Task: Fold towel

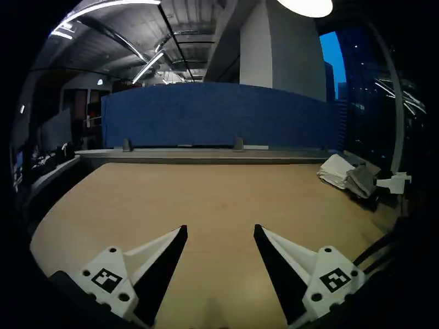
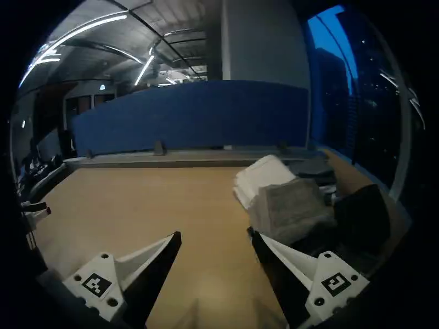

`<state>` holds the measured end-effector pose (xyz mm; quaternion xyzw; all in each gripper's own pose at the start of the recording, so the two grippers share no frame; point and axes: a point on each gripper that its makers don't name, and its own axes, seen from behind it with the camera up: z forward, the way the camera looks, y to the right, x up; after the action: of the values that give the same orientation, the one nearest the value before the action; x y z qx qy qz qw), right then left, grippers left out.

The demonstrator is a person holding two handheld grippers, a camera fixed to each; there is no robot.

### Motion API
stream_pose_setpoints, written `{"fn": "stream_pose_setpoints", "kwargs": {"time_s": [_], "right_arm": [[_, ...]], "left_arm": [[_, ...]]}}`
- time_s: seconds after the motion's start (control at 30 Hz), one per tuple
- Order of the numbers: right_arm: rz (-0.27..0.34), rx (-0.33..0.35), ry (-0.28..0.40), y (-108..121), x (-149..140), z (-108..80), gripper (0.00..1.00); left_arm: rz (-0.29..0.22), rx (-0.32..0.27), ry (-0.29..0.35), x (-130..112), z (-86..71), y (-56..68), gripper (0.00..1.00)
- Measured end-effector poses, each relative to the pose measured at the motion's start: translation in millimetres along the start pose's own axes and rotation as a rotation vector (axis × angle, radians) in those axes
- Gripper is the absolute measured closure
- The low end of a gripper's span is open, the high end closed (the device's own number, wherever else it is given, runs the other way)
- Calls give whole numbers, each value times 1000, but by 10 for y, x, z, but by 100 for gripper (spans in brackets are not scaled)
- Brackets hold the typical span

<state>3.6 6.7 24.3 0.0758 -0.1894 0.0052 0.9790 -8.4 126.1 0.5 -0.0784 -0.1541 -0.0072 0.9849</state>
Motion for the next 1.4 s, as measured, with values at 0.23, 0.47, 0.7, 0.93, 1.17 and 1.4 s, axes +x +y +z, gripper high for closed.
{"fn": "stream_pose_setpoints", "kwargs": {"time_s": [0.23, 0.47, 0.7, 0.93, 1.17, 1.4], "right_arm": [[1, -2, 138, -260, -36, -100, 0], [-19, -16, 218, -347, -113, -59, 0], [-58, -67, 267, -248, -159, -21, 0], [-39, -96, 321, -146, -103, -32, 0], [-29, -89, 374, -148, -59, -67, 0], [-25, -87, 380, -155, -58, -63, 0]], "left_arm": [[-14, 0, 97, -45, -145, -140, 10], [27, 26, 161, -95, -140, -297, 10], [32, 35, 203, -46, -56, -376, 10], [30, 47, 226, -29, -52, -420, 10], [31, 47, 281, 32, -152, -415, 9], [29, 48, 307, 72, -183, -408, 7]]}}
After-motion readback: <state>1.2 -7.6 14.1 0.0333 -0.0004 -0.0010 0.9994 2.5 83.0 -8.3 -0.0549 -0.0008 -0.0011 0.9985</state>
